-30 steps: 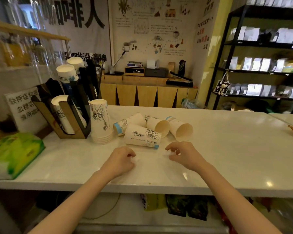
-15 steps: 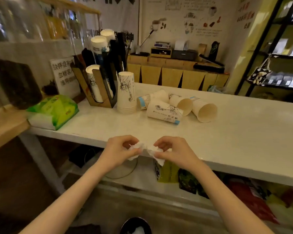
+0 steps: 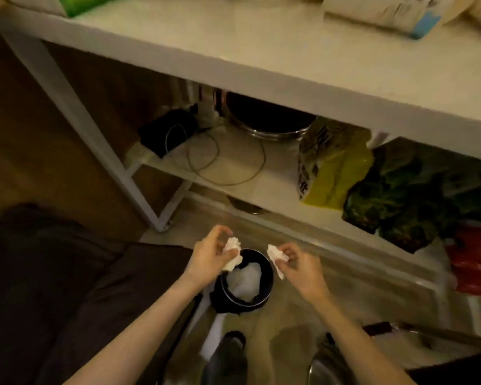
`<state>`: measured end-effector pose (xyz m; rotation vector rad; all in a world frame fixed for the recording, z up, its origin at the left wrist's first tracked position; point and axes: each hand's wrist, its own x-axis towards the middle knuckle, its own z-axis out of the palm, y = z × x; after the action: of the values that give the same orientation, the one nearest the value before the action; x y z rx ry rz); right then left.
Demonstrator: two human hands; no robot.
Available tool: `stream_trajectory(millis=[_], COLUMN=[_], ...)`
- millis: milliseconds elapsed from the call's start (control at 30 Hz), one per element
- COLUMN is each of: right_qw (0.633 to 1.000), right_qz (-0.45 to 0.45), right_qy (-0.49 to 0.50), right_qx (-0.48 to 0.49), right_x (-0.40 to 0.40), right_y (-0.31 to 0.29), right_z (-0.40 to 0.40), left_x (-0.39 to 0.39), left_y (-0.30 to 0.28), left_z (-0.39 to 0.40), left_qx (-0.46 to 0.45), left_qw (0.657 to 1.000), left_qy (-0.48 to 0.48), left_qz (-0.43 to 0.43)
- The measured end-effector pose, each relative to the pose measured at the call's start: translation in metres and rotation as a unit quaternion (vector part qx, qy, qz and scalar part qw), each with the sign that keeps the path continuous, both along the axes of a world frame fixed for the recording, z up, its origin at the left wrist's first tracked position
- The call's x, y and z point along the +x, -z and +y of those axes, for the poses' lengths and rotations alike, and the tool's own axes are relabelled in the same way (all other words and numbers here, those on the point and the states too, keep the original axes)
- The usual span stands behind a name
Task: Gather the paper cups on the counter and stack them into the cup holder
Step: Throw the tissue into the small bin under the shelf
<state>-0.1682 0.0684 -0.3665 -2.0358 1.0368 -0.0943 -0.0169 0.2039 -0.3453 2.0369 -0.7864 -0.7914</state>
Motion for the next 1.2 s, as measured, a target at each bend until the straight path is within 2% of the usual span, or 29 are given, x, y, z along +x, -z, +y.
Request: stream_trajectory(millis=[267, 367, 467, 600, 733, 933, 1033, 1200], right_qw=[0.995, 0.992, 0.989, 0.988, 0.986, 0.989, 0.992, 0.996], right_qz=[0.056, 0.082, 0.091, 0.099, 0.124, 0.1, 0.074, 0.018], right_qy=[0.037, 0.046, 0.071, 0.085, 0.05, 0.037, 0.027, -0.002], right_qx=[0.072, 0.088, 0.093, 0.085, 0.097, 0.102, 0.098, 0.093], right_x=[0.018, 0.02, 0.023, 0.032, 0.035, 0.028, 0.025, 0.023], right_y=[0.254, 0.335, 0.392, 0.437, 0.452, 0.402, 0.355, 0.243], right_z=[0.013, 0.016, 0.015, 0.01, 0.006, 0.004, 0.004, 0.003], left_x=[-0.014, -0.017, -0.013, -0.009, -0.008, -0.005, -0.005, 0.008], left_y=[0.248, 0.326, 0.387, 0.436, 0.451, 0.416, 0.354, 0.241], left_z=[-0.014, -0.015, -0.021, -0.033, -0.041, -0.029, -0.028, -0.023], left_qx=[0.121, 0.14, 0.155, 0.159, 0.174, 0.163, 0.147, 0.122], left_qw=[0.989, 0.986, 0.981, 0.975, 0.969, 0.969, 0.974, 0.984], left_qy=[0.025, -0.003, -0.007, -0.02, 0.01, 0.011, 0.018, 0.049], left_qz=[0.077, 0.095, 0.117, 0.155, 0.173, 0.187, 0.169, 0.121])
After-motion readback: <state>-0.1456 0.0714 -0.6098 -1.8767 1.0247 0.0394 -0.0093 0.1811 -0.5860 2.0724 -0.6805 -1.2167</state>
